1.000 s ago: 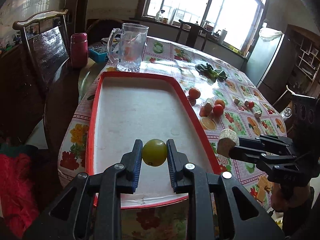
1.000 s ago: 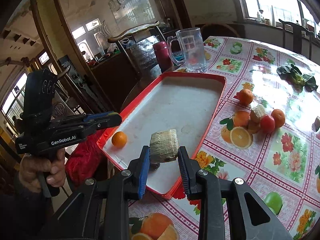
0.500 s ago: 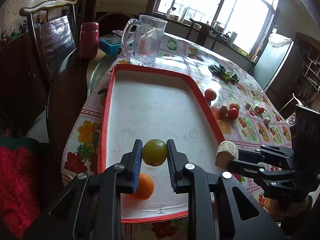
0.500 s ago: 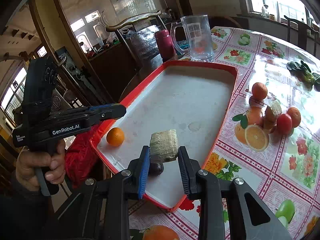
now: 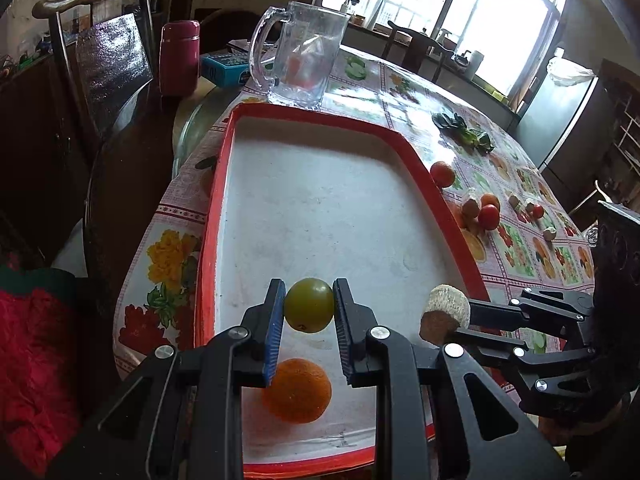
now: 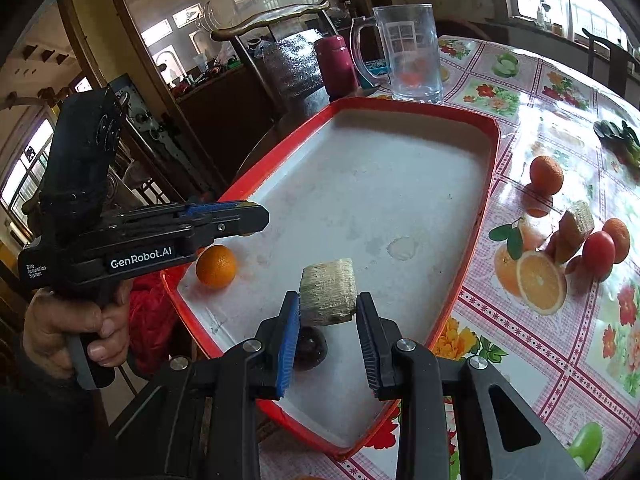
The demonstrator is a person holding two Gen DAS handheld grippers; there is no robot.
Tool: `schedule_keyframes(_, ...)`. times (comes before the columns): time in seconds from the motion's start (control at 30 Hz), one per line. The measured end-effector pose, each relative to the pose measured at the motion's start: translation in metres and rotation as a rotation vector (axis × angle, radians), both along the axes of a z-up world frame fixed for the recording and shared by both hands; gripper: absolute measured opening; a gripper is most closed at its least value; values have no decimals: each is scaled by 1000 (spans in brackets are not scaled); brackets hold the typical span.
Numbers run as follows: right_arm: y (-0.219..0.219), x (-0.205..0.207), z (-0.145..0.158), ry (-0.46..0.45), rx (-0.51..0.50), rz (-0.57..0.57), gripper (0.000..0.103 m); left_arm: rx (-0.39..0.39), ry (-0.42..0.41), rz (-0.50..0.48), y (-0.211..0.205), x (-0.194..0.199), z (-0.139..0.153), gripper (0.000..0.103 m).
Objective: Organize fruits
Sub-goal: 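Carry the lime and corn piece over the tray with both grippers, then open both grippers to drop the lime and corn piece into the tray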
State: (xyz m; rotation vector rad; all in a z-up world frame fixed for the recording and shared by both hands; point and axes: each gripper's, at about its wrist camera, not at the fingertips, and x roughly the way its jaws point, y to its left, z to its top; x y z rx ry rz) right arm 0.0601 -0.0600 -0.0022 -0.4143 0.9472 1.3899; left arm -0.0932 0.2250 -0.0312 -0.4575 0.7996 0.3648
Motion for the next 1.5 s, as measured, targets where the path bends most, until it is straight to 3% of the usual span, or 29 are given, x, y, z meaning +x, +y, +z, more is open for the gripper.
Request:
schedule_keyframes(0.47,1,6,-6,9,-6,-2,33,10,61,27,-3,9,-14,24)
schedule_keyframes(0.6,-5,5,-4,19,8,-3,43,24,53,54,-6,5,-8,47)
schedule_keyframes(0.63,-8,4,-2,21,14,-3,43,32,52,57,-7,4,-6,48)
schedule_keyframes(1.17,-69,27,30,26,101,-88,43,69,23,5,-39,9,19,48)
schedule_keyframes(1.5,-109,46,34,9,120,-170,43,88,6,-51,-69,22,32,48)
